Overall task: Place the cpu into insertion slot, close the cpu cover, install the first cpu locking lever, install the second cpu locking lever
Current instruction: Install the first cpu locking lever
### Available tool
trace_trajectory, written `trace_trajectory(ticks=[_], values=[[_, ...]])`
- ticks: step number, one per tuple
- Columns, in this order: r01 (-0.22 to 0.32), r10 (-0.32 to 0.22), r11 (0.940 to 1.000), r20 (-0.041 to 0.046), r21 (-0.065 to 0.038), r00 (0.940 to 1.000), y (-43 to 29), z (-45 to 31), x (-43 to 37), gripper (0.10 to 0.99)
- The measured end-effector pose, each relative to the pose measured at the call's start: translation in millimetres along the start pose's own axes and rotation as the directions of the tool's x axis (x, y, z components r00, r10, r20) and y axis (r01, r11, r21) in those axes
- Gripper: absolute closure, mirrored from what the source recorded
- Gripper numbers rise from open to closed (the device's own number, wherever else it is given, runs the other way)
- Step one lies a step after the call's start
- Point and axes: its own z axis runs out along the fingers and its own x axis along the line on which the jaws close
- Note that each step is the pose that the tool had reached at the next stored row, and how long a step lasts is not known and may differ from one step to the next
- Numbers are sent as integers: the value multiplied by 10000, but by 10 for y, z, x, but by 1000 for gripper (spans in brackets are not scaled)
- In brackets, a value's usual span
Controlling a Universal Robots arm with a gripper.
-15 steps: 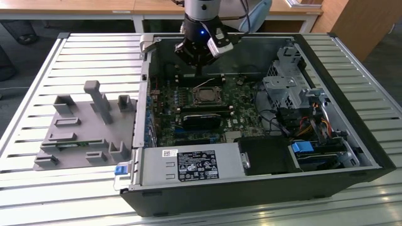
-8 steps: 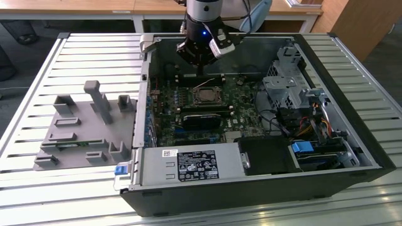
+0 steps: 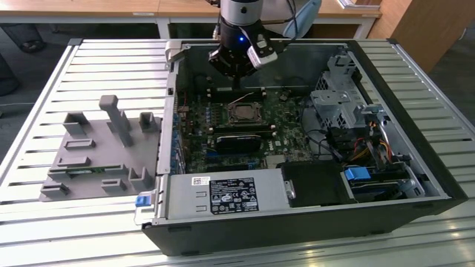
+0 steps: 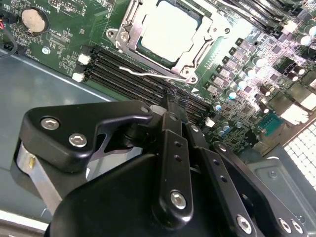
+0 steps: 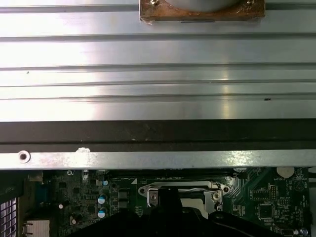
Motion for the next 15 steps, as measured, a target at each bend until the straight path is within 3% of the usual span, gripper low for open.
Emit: trace_trajectory(ticks=[1,5,15], values=[[0,0,10000,0,-16,10000,0,3,0,980],[-3,2,9994,-12,-347,10000,-2,31,-1,980],[-3,2,9993,-14,-363,10000,-15,121,-53,980]])
